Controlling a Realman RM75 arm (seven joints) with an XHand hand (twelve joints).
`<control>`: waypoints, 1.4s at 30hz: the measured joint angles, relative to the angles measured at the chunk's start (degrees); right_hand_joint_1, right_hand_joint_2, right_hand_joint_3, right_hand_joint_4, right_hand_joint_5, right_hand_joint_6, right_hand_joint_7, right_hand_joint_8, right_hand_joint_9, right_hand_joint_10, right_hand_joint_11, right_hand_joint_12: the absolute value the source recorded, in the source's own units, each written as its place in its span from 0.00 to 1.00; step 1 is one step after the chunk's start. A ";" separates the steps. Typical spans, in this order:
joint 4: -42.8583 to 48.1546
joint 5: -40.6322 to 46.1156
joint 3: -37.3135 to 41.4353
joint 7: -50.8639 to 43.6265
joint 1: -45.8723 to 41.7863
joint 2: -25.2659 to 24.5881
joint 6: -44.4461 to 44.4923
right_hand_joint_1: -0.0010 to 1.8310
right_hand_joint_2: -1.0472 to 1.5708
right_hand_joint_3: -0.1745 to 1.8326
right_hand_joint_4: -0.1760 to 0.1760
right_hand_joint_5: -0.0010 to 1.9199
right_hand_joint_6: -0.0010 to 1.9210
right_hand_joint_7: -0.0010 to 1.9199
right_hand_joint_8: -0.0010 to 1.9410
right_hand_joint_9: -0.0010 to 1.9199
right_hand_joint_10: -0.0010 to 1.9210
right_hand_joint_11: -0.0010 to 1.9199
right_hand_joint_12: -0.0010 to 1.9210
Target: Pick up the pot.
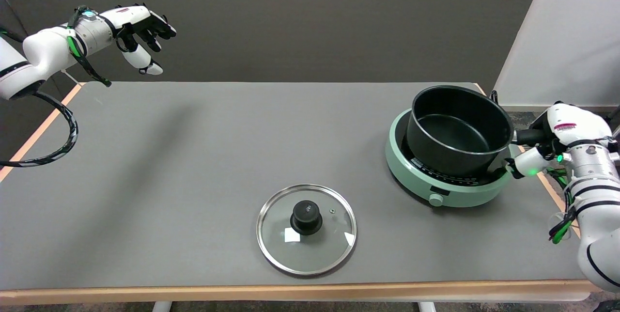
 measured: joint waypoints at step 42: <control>-0.62 2.71 1.46 4.12 0.77 2.31 -0.97 0.61 0.71 0.83 0.19 0.83 0.83 0.83 0.82 0.83 0.83 0.83 0.83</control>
